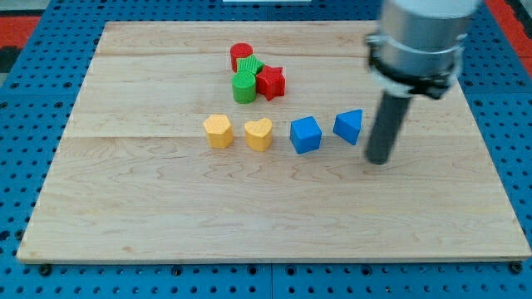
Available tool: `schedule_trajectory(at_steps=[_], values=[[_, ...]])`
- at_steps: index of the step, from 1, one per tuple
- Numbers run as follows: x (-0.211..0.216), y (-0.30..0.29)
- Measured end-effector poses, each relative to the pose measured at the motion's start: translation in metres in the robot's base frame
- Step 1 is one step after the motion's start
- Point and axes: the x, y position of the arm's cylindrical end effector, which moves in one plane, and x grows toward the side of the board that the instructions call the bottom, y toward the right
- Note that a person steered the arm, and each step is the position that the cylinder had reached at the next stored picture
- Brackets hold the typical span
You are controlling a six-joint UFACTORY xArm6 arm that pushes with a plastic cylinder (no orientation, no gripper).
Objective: Slide the blue triangle close to the blue cube
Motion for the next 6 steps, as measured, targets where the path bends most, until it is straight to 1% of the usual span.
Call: schedule_trajectory(at_steps=[1, 2, 5, 6], values=[[-0.043, 0.079], [-0.043, 0.072], [-0.035, -0.013], [-0.026, -0.073]])
